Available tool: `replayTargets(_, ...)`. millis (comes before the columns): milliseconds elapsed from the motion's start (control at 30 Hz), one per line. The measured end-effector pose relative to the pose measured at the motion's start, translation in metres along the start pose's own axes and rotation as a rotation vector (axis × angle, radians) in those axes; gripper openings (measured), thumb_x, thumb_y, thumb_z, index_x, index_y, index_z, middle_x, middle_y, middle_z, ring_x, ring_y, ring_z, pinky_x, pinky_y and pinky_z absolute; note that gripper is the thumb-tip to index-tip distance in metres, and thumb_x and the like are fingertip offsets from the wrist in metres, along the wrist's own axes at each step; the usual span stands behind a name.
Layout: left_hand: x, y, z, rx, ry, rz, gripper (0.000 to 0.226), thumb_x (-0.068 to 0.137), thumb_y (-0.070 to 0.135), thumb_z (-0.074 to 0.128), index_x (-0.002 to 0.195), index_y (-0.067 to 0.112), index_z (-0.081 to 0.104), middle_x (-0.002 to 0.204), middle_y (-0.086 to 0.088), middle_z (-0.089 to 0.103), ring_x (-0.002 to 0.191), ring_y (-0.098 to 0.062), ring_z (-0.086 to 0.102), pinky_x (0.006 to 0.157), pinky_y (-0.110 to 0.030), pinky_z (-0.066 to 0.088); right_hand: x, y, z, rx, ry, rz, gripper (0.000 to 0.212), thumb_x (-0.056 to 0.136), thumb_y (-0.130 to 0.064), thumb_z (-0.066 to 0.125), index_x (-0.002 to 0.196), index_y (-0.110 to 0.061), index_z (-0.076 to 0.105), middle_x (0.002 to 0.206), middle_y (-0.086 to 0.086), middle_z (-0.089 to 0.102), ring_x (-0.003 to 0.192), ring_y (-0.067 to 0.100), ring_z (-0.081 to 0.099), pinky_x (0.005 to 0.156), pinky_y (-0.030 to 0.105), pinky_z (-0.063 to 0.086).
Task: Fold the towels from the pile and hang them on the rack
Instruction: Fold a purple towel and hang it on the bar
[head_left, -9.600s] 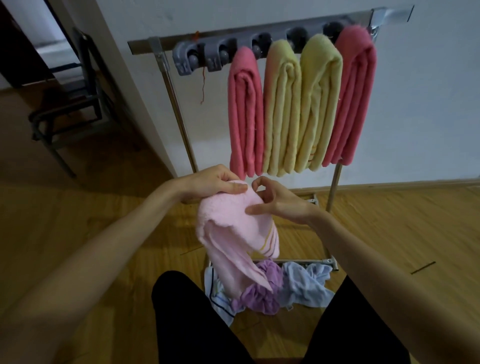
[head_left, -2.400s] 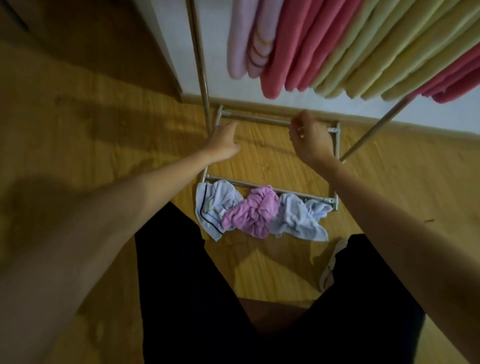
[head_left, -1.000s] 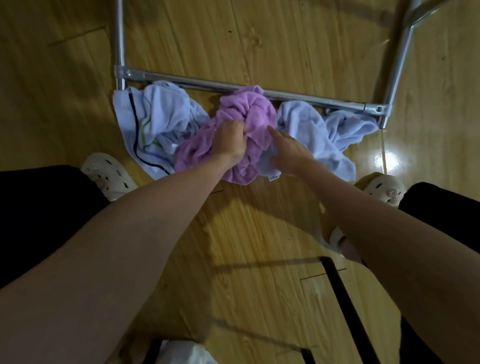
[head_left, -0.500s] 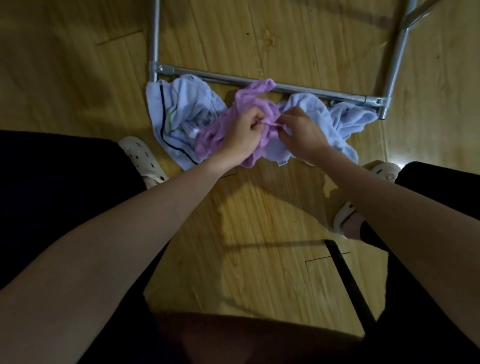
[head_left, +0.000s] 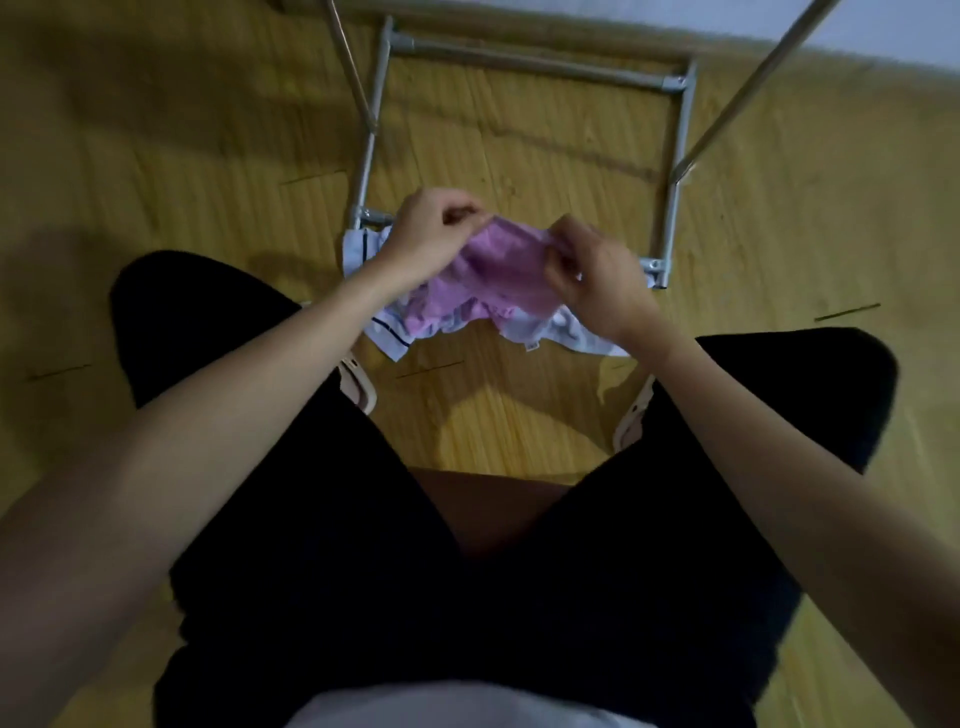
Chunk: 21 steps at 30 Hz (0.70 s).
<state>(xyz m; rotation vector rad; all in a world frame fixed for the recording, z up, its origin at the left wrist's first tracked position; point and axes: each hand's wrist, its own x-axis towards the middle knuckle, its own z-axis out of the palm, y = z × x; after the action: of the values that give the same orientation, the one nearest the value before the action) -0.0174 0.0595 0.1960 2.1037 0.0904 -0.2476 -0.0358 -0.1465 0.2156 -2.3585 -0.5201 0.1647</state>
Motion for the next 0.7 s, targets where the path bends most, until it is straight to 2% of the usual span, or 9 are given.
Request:
replayTargets(167,-0.029,0.058,-0.043,-0.029,0.057,0.139,0.016,0.089,0.013,0.064,0.099,0.003,0.072,0.092,-0.006,0.07,0.085,-0.012,0.062,0.082,-0.027,0.047,-0.006,-0.062,-0.059,0.374,0.049,-0.005,0.023,0.082,-0.002,0.047,0.105,-0.002,0.049,0.054,0.007,0.037,0.05,0.015,0.031,0.05,0.028,0.028)
replayTargets(233,-0.042,0.072,-0.054,-0.055,0.044,0.158,0.009,0.087,0.013,0.066,0.091,0.014,0.074,0.084,0.007,0.071,0.087,-0.018,0.066,0.086,-0.039,0.051,-0.005,-0.087,-0.077,0.406,0.061,-0.049,0.021,0.082,0.004,0.044,0.1,-0.003,0.053,0.055,0.006,0.037,0.05,0.009,0.03,0.05,0.02,0.027)
replayTargets(300,-0.056,0.081,-0.064,-0.1,0.036,0.196,0.016,0.086,0.012,0.066,0.083,0.027,0.07,0.078,0.016,0.07,0.087,-0.022,0.068,0.088,-0.047,0.053,-0.004,-0.105,-0.086,0.398,0.074,-0.085,0.024,0.08,0.003,0.043,0.092,-0.01,0.06,0.062,0.023,0.049,0.053,0.023,0.039,0.05,0.029,0.033)
replayTargets(333,-0.063,0.085,-0.068,-0.113,0.023,0.207,0.017,0.086,0.008,0.065,0.083,0.025,0.069,0.078,0.013,0.069,0.085,-0.022,0.067,0.088,-0.048,0.053,-0.004,-0.113,-0.088,0.408,0.083,-0.085,0.026,0.08,0.001,0.043,0.089,-0.012,0.063,0.068,0.03,0.052,0.055,0.032,0.042,0.05,0.036,0.036)
replayTargets(400,-0.078,0.092,-0.074,-0.12,-0.029,0.203,0.015,0.085,-0.002,0.062,0.087,0.012,0.068,0.079,0.002,0.067,0.08,-0.021,0.064,0.085,-0.046,0.051,-0.004,-0.129,-0.093,0.478,0.13,-0.057,0.026,0.084,0.001,0.043,0.084,-0.015,0.064,0.067,0.03,0.056,0.05,0.028,0.046,0.047,0.036,0.04)
replayTargets(467,-0.095,0.095,-0.08,-0.108,-0.119,0.192,0.015,0.082,-0.009,0.063,0.09,0.004,0.067,0.083,-0.007,0.067,0.083,-0.022,0.064,0.085,-0.042,0.051,-0.005,-0.145,-0.097,0.57,0.2,-0.036,0.024,0.087,0.004,0.044,0.084,-0.009,0.065,0.063,0.017,0.058,0.047,0.016,0.052,0.045,0.026,0.045)
replayTargets(533,-0.112,0.095,-0.087,-0.105,-0.259,0.186,0.017,0.078,-0.01,0.066,0.094,-0.004,0.066,0.09,-0.016,0.068,0.089,-0.026,0.065,0.086,-0.035,0.052,-0.006,-0.16,-0.102,0.632,0.259,-0.041,0.023,0.089,0.007,0.045,0.09,-0.002,0.066,0.068,0.014,0.06,0.051,0.017,0.055,0.047,0.021,0.049)
replayTargets(633,-0.129,0.091,-0.094,-0.095,-0.446,0.157,0.038,0.075,-0.006,0.063,0.113,-0.005,0.061,0.106,-0.015,0.068,0.099,-0.017,0.065,0.084,-0.02,0.051,-0.007,-0.177,-0.104,0.713,0.311,-0.048,0.022,0.09,0.009,0.046,0.094,0.002,0.066,0.067,0.013,0.061,0.057,0.017,0.06,0.052,0.022,0.054)
replayTargets(700,-0.135,0.092,-0.095,-0.035,-0.44,0.172,0.045,0.077,0.008,0.075,0.119,0.003,0.06,0.112,-0.007,0.067,0.101,-0.012,0.065,0.085,-0.018,0.05,-0.006,-0.184,-0.103,0.767,0.328,-0.037,0.021,0.091,0.01,0.047,0.095,0.005,0.067,0.065,0.003,0.065,0.058,0.012,0.064,0.057,0.025,0.056)
